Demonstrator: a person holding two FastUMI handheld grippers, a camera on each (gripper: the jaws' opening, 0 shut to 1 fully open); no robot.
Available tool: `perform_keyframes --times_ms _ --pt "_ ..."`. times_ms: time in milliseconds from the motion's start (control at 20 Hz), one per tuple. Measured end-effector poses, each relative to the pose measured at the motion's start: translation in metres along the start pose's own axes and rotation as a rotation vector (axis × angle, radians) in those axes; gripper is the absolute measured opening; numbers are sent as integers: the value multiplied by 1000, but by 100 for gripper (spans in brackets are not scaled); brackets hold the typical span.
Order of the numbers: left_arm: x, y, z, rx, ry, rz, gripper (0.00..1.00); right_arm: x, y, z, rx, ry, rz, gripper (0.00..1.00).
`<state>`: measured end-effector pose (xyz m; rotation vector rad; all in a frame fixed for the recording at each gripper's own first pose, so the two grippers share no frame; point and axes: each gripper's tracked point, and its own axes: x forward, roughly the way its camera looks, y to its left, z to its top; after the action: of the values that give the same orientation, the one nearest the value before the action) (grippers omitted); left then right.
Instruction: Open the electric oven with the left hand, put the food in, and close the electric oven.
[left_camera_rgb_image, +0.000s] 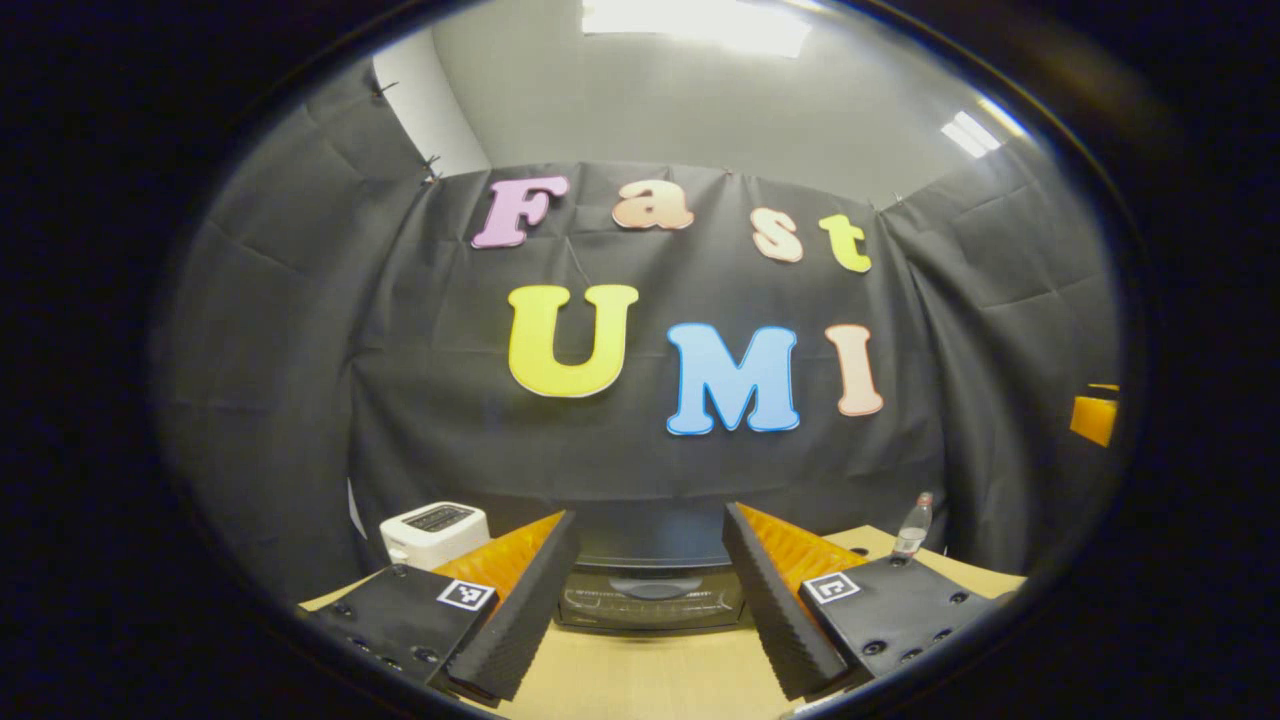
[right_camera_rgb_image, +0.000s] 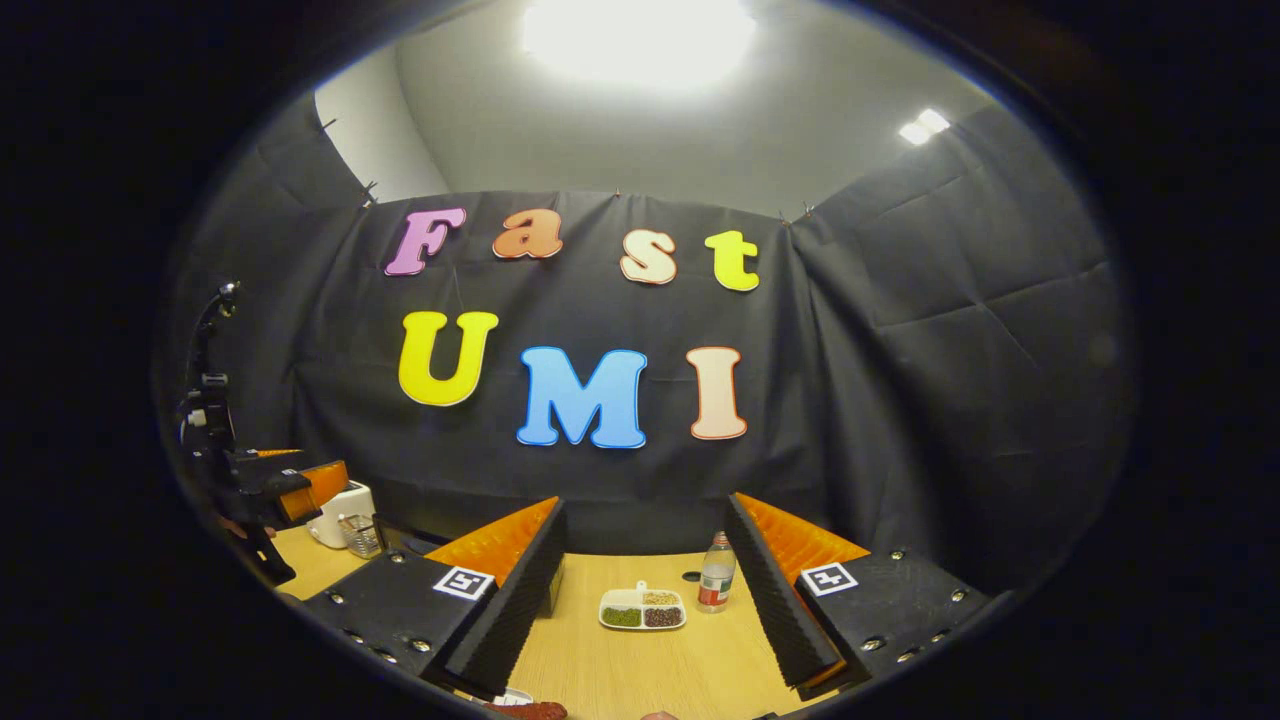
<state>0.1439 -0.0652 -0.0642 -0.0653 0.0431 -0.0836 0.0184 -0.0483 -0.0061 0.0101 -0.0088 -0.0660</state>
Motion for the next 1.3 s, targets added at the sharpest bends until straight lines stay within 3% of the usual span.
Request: perform_keyframes --times_ms 50,100,250,350,600,750,850,1150,1300 --pt "12 0 -6 4 9 -8 100 2 0 0 -2 3 -17 96" --pt "23 1 -13 8 18 -19 90 4 0 -1 -6 8 -33 96" --pt "52 -1 -36 2 51 -50 90 8 -1 -1 -36 14 -77 96" --pt "69 -2 -53 -9 76 -70 96 9 -2 -1 -57 18 -108 96" --pt "113 -6 -96 -10 149 -107 91 4 -9 -7 -85 39 -191 96" --pt "135 -7 -121 -6 186 -121 100 2 -9 -14 -96 66 -224 96" --pt "147 -9 -134 -4 204 -129 100 1 -11 -13 -111 71 -249 96" --pt "171 -12 -170 -6 254 -122 96 0 -8 -11 -150 84 -277 96" --pt "174 -14 -181 6 267 -114 100 0 -7 -11 -166 91 -274 96"
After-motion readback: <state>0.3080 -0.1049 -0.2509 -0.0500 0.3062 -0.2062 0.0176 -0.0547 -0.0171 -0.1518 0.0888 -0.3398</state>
